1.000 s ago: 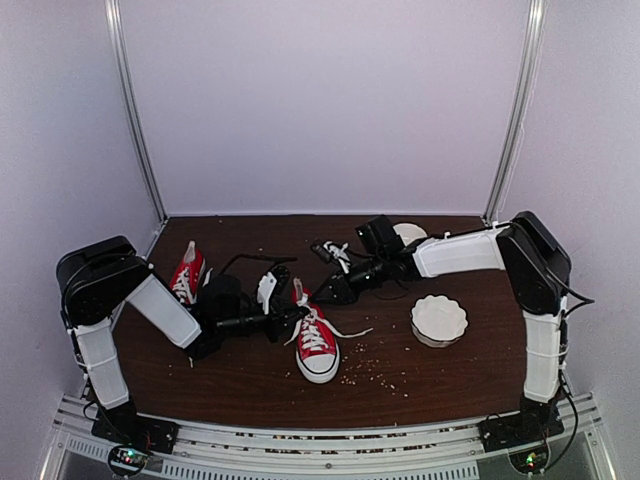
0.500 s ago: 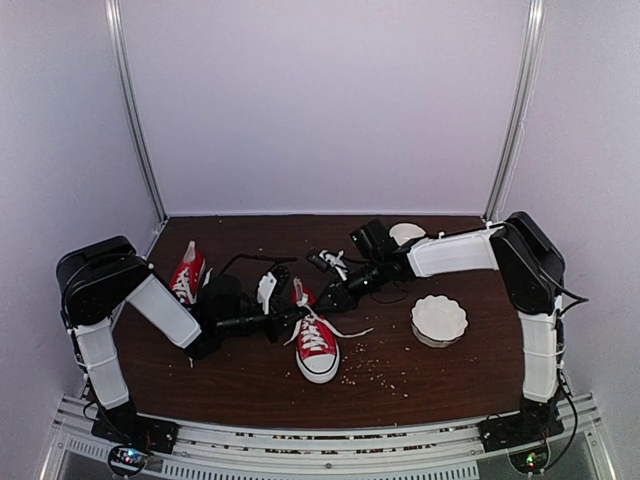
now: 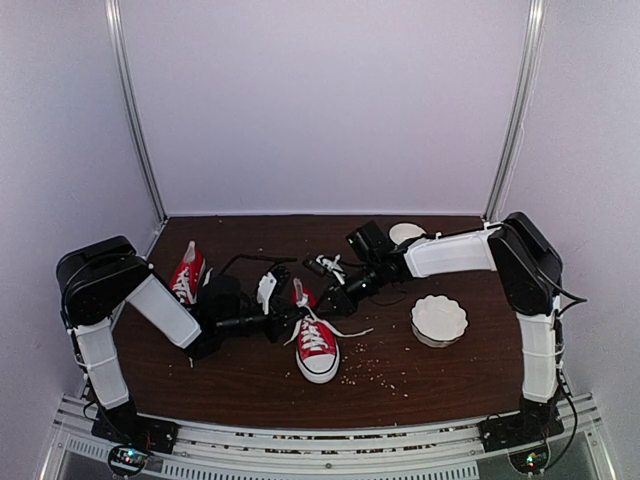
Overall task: Tie the shoes
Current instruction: Cross the half-tied shoelace with the shoelace loop.
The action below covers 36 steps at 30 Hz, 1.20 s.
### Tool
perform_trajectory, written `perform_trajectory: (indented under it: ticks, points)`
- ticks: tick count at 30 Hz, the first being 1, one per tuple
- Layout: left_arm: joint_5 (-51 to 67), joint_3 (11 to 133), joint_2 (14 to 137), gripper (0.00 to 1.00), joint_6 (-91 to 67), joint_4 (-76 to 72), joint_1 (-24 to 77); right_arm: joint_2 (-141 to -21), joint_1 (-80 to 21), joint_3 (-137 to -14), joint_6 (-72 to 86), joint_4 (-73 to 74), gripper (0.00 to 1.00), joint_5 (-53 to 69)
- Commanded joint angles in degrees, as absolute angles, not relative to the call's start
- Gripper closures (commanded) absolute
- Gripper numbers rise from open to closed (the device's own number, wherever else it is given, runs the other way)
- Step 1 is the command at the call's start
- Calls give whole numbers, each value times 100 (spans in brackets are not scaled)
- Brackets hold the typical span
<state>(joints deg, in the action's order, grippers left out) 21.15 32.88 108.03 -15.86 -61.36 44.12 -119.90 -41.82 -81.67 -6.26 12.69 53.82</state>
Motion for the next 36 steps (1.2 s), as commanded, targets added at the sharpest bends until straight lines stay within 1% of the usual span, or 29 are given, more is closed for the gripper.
perform_trajectory:
  ticks: [1, 7, 13, 24, 26, 28, 33, 36]
  points:
    - [2182, 3310, 10828, 92, -1451, -6140, 4395, -11719, -4225, -8108, -638, 1129, 100, 5276]
    - [2294, 3219, 10745, 72, -1341, -6118, 4395, -11518, -4226, -7981, -608, 1049, 100, 5092]
    - [2516, 3223, 10668, 59, -1194, -6039, 4397, -11505, -4245, -7993, -632, 1103, 100, 5055]
    - [2839, 3202, 10734, 47, -1508, -6722, 4387, -11433, -4291, -8033, -740, 1263, 100, 4943]
    - [2737, 3231, 10769, 47, -1556, -6698, 4381, -11410, -4298, -8033, -768, 1287, 100, 4922]
    - [2607, 3299, 10805, 49, -1642, -6633, 4357, -11379, -4315, -8033, -794, 1316, 100, 4907]
    - [2406, 3372, 10819, 66, -1665, -6481, 4344, -11325, -4342, -8033, -828, 1344, 100, 4863]
    - [2302, 3412, 10836, 70, -1611, -6308, 4342, -11290, -4355, -8028, -847, 1360, 100, 4841]
